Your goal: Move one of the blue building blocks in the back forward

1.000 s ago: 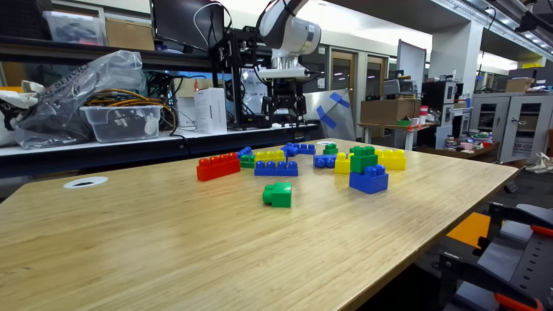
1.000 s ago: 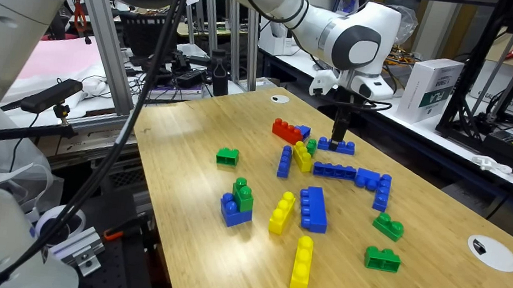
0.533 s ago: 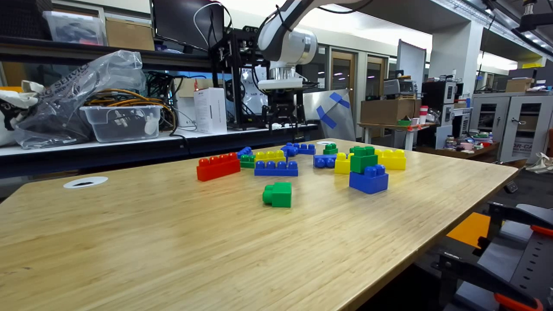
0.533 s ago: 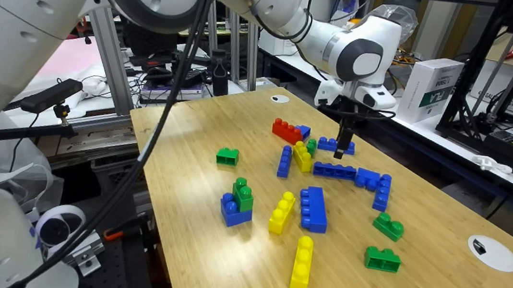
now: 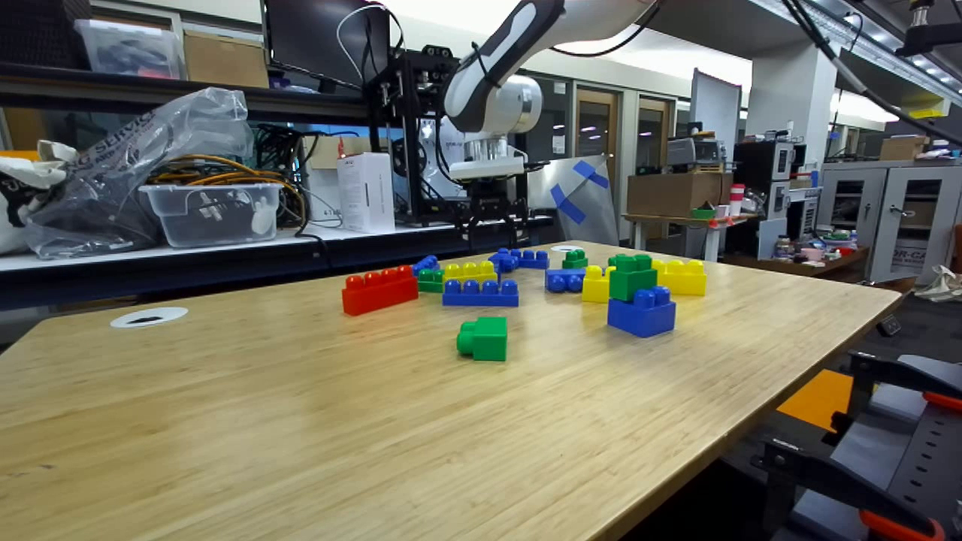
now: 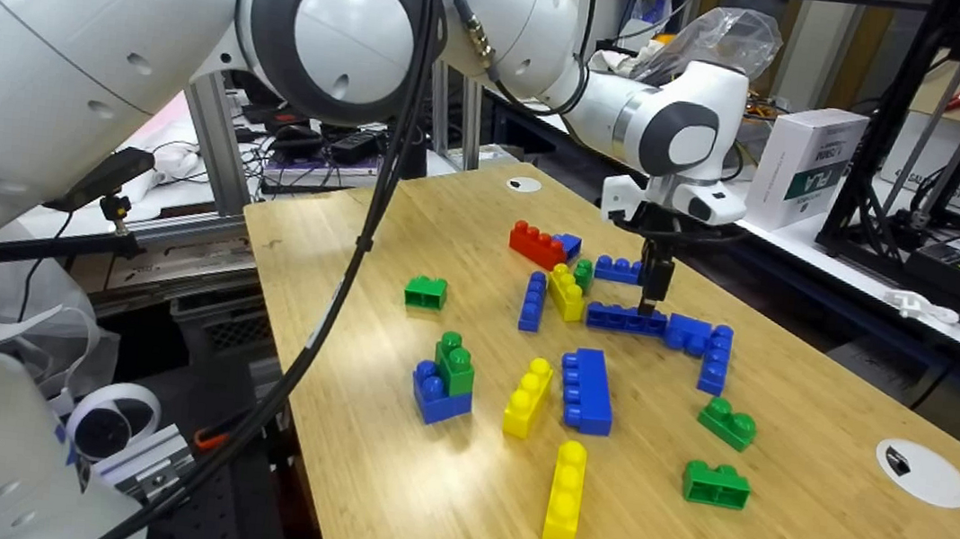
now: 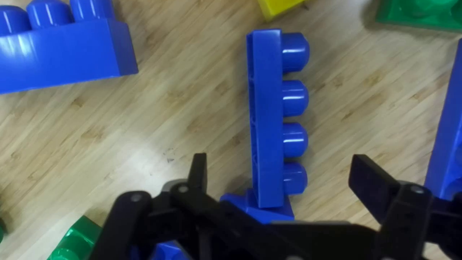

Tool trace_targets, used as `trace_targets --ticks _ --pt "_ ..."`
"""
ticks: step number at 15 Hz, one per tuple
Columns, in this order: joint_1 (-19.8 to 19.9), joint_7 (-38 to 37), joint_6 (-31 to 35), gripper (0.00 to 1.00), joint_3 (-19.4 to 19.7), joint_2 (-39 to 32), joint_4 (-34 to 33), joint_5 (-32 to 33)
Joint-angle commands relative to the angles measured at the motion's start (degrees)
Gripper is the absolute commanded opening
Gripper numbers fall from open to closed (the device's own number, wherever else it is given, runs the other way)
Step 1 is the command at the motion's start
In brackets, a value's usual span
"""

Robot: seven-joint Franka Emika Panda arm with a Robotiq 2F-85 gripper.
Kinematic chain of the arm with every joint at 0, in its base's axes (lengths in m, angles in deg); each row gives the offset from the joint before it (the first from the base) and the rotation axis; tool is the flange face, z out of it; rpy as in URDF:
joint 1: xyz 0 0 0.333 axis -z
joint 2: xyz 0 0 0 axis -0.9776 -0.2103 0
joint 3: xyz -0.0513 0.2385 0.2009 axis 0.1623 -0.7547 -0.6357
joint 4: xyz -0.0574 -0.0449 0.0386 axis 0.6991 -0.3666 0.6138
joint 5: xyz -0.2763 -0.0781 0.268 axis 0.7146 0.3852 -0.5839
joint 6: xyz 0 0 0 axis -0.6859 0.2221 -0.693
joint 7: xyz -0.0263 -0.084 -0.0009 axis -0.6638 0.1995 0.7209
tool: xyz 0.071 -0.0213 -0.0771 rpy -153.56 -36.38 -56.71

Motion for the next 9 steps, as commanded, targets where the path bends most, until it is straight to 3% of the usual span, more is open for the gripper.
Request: trace_targets --ticks 1,9 --pt "-0.2 2.2 -3.8 1.0 0.7 -4.0 -6.1 0.7" --pt "-0.4 3.4 -6.8 1.0 1.0 -8.4 -11.8 1.7"
